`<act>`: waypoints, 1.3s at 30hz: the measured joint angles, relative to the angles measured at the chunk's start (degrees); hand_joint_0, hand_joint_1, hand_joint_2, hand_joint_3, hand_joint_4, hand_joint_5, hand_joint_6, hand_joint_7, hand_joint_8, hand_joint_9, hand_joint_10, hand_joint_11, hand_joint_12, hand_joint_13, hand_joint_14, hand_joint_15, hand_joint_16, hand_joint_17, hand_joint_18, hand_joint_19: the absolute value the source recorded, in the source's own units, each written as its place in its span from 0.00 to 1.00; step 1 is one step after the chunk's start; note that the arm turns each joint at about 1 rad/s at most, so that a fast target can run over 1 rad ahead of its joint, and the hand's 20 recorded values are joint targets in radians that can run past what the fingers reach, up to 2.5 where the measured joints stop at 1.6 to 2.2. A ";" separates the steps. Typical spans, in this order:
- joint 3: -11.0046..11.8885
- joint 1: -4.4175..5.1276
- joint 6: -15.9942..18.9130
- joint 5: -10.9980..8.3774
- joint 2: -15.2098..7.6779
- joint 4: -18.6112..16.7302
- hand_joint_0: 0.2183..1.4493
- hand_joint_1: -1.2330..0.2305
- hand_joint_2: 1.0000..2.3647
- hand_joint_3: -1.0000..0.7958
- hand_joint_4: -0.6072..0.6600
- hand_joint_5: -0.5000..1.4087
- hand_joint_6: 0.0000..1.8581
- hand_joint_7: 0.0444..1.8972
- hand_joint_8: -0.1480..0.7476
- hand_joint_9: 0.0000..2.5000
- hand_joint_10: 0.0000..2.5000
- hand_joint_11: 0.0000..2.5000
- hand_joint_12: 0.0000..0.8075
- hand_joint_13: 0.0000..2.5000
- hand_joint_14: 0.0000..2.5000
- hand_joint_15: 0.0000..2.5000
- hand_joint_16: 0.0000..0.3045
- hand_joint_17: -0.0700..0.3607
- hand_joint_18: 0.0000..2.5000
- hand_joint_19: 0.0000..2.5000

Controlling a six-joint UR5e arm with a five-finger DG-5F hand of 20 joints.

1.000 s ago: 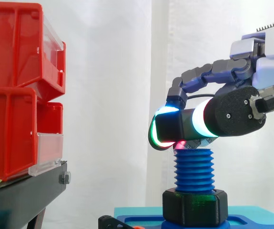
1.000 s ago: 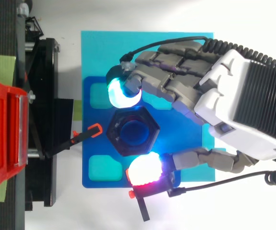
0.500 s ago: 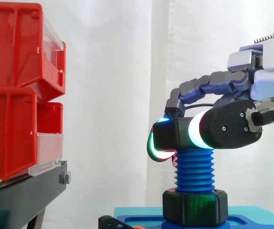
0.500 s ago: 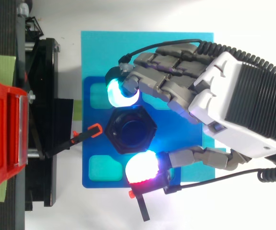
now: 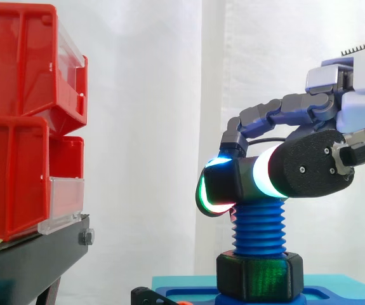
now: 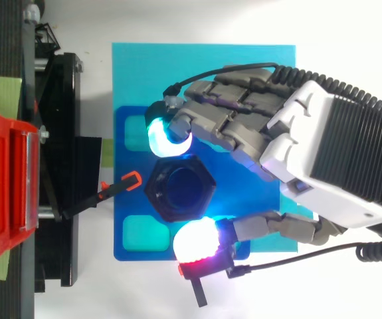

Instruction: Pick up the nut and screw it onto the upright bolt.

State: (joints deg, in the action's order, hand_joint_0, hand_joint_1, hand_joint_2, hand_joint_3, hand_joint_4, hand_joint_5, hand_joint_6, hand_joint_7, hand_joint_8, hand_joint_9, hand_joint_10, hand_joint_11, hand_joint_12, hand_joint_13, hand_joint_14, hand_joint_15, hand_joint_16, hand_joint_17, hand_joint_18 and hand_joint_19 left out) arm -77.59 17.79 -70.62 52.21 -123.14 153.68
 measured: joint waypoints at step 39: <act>-3.07 0.40 1.88 -0.17 0.00 -2.48 0.27 0.39 0.00 0.28 0.64 0.19 0.27 0.65 0.47 0.31 0.00 0.11 0.38 0.23 0.00 0.03 0.13 0.36 0.22 0.10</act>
State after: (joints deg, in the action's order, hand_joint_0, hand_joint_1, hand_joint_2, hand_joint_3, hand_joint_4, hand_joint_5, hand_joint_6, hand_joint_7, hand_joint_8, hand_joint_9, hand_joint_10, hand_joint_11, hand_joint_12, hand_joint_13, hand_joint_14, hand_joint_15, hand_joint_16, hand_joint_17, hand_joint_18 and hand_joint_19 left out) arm -80.66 18.19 -68.73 52.04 -123.13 151.20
